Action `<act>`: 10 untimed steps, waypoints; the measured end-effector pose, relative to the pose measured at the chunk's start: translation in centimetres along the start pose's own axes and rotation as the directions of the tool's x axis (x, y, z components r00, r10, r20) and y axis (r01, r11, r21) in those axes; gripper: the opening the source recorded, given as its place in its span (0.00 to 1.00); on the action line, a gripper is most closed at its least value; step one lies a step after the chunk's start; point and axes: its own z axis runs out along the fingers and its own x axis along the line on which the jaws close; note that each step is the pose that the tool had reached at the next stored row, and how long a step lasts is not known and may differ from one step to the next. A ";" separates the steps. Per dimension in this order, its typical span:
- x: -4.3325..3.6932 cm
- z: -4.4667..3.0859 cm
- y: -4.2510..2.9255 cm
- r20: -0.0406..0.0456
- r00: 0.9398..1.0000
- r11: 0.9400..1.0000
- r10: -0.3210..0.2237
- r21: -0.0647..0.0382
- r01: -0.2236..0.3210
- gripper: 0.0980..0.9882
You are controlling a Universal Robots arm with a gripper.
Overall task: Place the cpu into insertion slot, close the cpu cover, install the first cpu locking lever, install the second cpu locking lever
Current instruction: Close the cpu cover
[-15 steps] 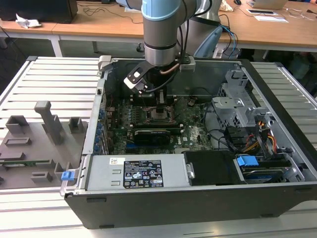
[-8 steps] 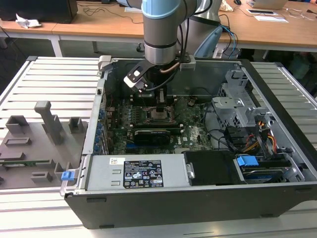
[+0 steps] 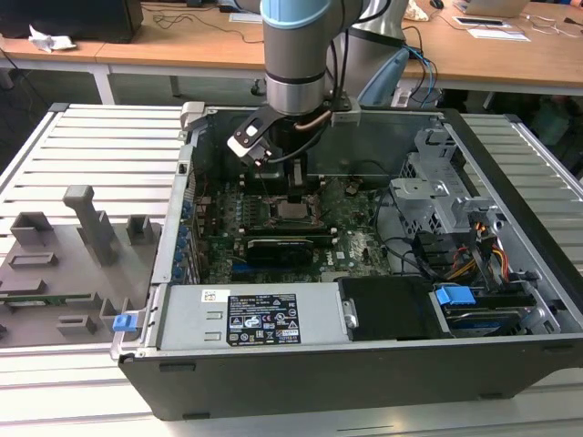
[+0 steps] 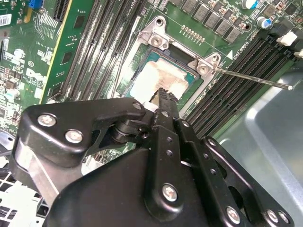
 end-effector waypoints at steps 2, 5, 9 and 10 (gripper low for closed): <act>0.00 -0.09 0.01 0.000 1.000 1.000 0.000 0.000 0.000 0.01; 0.00 -0.30 0.02 0.000 1.000 1.000 0.000 0.000 0.000 0.01; 0.00 -0.49 0.04 0.000 1.000 1.000 0.000 0.000 0.000 0.01; 0.00 -0.50 0.04 0.000 1.000 1.000 0.000 0.000 0.000 0.01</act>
